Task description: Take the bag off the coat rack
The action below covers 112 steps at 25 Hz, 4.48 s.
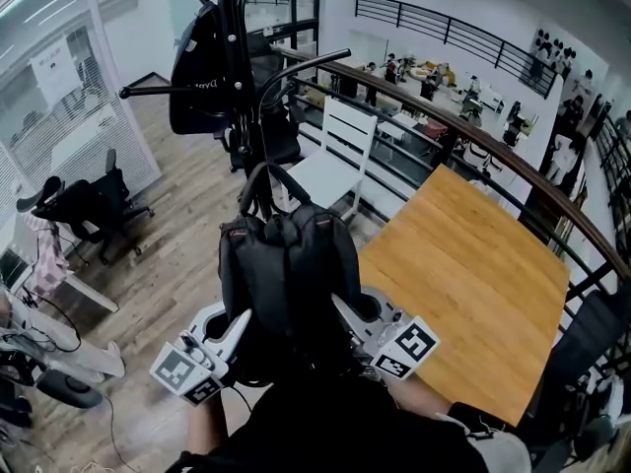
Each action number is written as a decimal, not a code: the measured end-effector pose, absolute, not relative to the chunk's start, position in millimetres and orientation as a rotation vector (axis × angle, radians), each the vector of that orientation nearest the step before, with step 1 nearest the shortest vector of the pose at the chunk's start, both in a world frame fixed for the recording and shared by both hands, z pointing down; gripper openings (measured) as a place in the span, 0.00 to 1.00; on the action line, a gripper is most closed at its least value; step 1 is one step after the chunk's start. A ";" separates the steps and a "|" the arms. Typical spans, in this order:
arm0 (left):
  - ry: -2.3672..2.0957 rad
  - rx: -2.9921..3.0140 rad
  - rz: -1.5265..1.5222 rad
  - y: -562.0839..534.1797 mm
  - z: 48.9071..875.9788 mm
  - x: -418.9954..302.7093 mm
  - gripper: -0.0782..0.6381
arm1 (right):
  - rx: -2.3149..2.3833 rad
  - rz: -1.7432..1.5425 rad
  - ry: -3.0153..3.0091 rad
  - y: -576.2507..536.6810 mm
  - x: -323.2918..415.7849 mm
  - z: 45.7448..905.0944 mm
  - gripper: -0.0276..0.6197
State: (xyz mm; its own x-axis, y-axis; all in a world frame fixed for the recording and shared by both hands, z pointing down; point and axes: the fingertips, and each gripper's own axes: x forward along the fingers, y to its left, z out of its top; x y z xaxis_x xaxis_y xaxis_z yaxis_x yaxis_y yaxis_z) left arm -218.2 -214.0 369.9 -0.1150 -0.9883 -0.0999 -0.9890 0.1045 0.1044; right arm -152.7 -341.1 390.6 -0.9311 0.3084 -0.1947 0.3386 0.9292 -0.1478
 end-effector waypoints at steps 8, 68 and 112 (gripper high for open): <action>2.427 -2.092 0.325 -192.2 402.8 -151.9 0.16 | 0.540 -0.292 2.955 -321.4 -90.1 419.0 0.11; 2.679 -2.110 0.235 -4.7 488.7 61.6 0.16 | 0.378 -0.317 3.202 -123.6 122.3 499.3 0.11; 2.763 -2.071 0.252 -24.6 512.6 163.9 0.16 | 0.303 -0.339 3.228 -144.3 222.7 518.5 0.11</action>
State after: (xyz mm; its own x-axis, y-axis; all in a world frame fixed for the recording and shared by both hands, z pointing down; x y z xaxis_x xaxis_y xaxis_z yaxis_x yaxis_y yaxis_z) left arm 163.9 -24.6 512.6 -0.2517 -0.9534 0.1664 -0.9076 0.2922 0.3014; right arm 222.7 -144.3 518.5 -0.9758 0.1957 0.0972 0.1712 0.9612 -0.2163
